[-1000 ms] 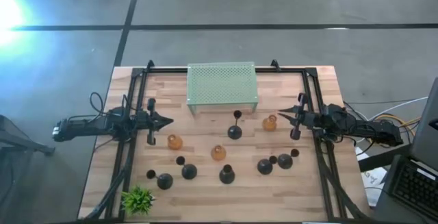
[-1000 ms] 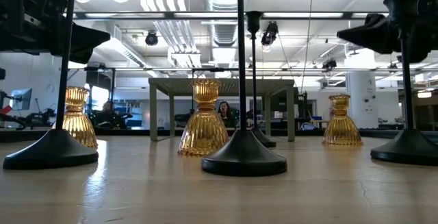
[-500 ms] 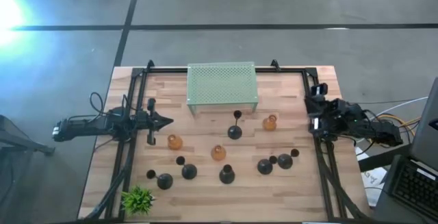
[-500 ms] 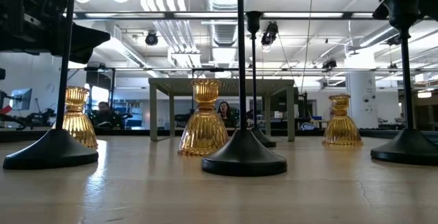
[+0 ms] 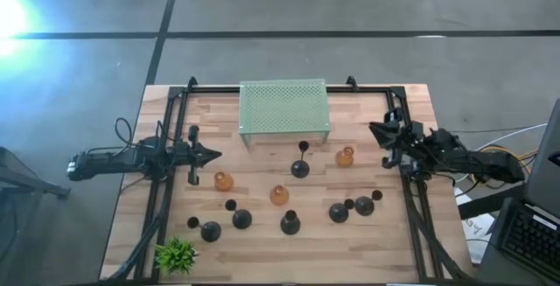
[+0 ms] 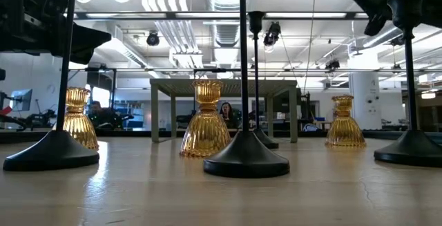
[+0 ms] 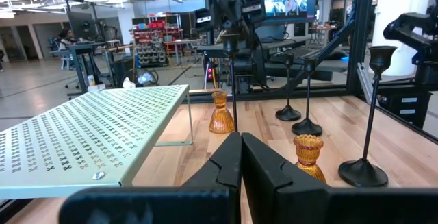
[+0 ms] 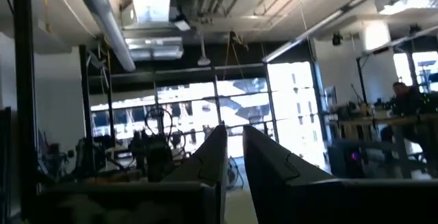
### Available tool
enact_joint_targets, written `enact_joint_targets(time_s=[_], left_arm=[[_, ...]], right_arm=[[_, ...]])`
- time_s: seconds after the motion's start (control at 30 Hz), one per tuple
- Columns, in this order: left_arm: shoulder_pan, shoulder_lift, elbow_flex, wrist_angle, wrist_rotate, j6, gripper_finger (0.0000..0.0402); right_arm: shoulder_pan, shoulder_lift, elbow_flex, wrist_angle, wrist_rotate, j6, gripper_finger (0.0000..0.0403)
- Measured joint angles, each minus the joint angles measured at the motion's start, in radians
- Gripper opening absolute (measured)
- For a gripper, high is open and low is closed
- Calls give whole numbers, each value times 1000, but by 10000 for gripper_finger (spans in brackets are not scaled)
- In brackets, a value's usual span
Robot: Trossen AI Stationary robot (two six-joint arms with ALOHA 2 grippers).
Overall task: Pick & Place candle stick holders
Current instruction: Put the large black candle holder on the top right of the shelf
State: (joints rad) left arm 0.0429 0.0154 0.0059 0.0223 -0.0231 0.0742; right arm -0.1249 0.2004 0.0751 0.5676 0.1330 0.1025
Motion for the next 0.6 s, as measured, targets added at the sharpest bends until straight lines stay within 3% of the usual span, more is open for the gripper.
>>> enact_joint_targets(time_s=[0.4, 0.6], left_arm=[[1, 0, 0, 24, -5, 16, 14], [1, 0, 0, 25, -5, -4, 14]], right_arm=[[0, 380, 323, -387, -9, -80, 68], [0, 581, 386, -400, -141, -119, 68]])
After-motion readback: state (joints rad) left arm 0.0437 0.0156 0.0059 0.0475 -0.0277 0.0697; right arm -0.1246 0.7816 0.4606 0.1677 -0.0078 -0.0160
